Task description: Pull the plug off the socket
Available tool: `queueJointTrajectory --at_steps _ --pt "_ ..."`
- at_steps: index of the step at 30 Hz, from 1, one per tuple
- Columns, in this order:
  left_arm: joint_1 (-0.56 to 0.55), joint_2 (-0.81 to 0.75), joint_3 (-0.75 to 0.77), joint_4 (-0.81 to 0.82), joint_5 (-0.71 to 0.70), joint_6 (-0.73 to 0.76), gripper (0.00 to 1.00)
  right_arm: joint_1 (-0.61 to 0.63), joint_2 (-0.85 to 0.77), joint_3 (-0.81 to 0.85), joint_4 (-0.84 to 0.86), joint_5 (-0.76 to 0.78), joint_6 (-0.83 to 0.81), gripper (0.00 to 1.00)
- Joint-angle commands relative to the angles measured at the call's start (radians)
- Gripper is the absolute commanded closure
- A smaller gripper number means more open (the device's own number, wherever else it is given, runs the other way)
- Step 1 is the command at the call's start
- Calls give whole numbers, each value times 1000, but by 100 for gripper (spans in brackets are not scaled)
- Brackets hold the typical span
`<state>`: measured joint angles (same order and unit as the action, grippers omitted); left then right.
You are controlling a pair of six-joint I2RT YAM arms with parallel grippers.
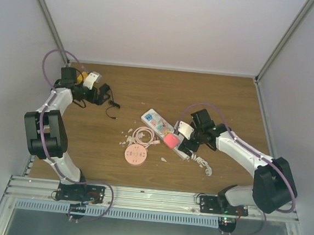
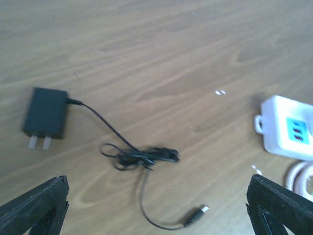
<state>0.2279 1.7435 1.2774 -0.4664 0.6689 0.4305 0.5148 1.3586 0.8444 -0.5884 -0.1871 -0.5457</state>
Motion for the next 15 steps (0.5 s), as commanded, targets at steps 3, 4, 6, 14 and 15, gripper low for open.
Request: queueJointTrajectory --at_steps 3,4,6,14,15 --pt "-57 -131 -118 2 37 88 1 16 43 -46 0 46 -34 0" --pt "-63 -147 -125 -6 42 96 1 16 51 -52 9 56 -35 0" --pt "-77 -179 -136 -24 46 107 1 17 67 -71 38 73 -36 0" --pt "-90 -239 -152 -65 110 110 2 17 157 -85 137 68 -38 4" --pt "-90 -238 -152 -74 124 120 3 18 168 -80 144 65 -42 6"
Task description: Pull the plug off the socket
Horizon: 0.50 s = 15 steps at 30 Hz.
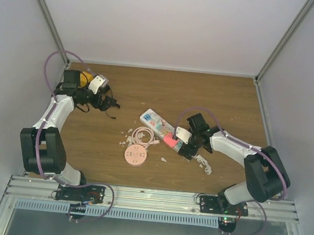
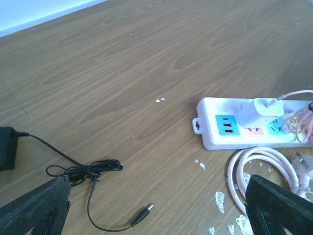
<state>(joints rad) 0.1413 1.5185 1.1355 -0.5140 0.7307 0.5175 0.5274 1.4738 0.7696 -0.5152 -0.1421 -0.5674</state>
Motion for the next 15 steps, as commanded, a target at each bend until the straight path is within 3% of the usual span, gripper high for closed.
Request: queueJointTrajectory --at_steps 1,7,15 --pt "-3 -11 -9 -38 80 49 4 5 65 1 77 11 -23 8" --pt "-18 5 -11 -127 168 157 10 5 122 62 110 -30 -50 16" --pt "-130 -16 -58 -71 63 183 12 5 238 180 151 -81 -45 16"
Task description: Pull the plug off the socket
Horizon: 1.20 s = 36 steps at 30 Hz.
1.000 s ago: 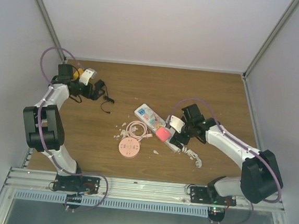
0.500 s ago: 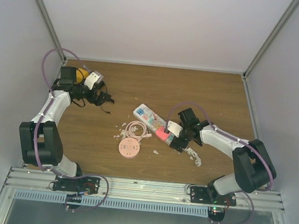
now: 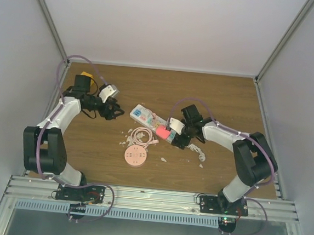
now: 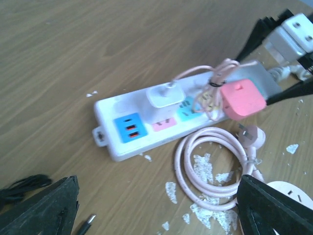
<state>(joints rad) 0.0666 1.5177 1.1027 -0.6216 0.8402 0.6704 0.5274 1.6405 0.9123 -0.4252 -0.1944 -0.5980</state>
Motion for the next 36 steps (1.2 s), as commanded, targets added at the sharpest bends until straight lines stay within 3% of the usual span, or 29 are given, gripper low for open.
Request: queueJointTrajectory --at_steps 1,6,13,25,36 --pt "-95 -9 -28 55 -79 11 12 7 82 49 65 -30 -11 16" --pt "-250 34 -52 176 -257 -109 11 6 92 80 67 -60 13 10" --pt "-369 142 -17 256 -381 -184 11 6 86 65 119 -62 -1 1" --pt "-407 247 -21 404 -511 -272 14 6 121 61 192 -60 -27 0" --pt "-407 293 -10 478 -494 -332 30 6 160 56 227 -55 -28 6"
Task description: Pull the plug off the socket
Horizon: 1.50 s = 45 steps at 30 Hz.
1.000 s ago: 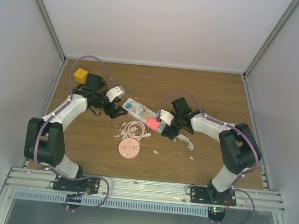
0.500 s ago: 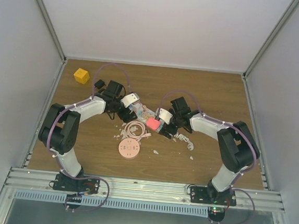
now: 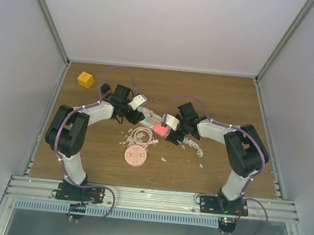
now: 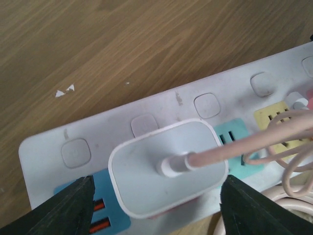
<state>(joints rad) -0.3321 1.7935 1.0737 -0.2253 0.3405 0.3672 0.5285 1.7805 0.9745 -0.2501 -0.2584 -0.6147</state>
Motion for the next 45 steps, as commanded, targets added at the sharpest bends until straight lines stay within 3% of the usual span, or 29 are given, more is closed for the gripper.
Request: queueJointTrajectory --at_steps 1,8,16,26,36,45 --pt "-10 17 15 89 6 -34 33 5 20 -8 53 11 -10 6" --pt "-8 17 19 91 32 -60 47 5 24 -13 65 24 -5 13" --pt "-24 7 10 105 1 -35 59 5 32 -11 59 19 -3 28" --pt "-91 -21 -23 150 -104 -1 63 5 55 -2 41 12 -3 47" --pt "46 -18 26 90 256 -139 64 4 65 7 29 15 -3 53" --pt "-19 -51 5 107 134 -97 66 4 73 24 14 7 2 58"
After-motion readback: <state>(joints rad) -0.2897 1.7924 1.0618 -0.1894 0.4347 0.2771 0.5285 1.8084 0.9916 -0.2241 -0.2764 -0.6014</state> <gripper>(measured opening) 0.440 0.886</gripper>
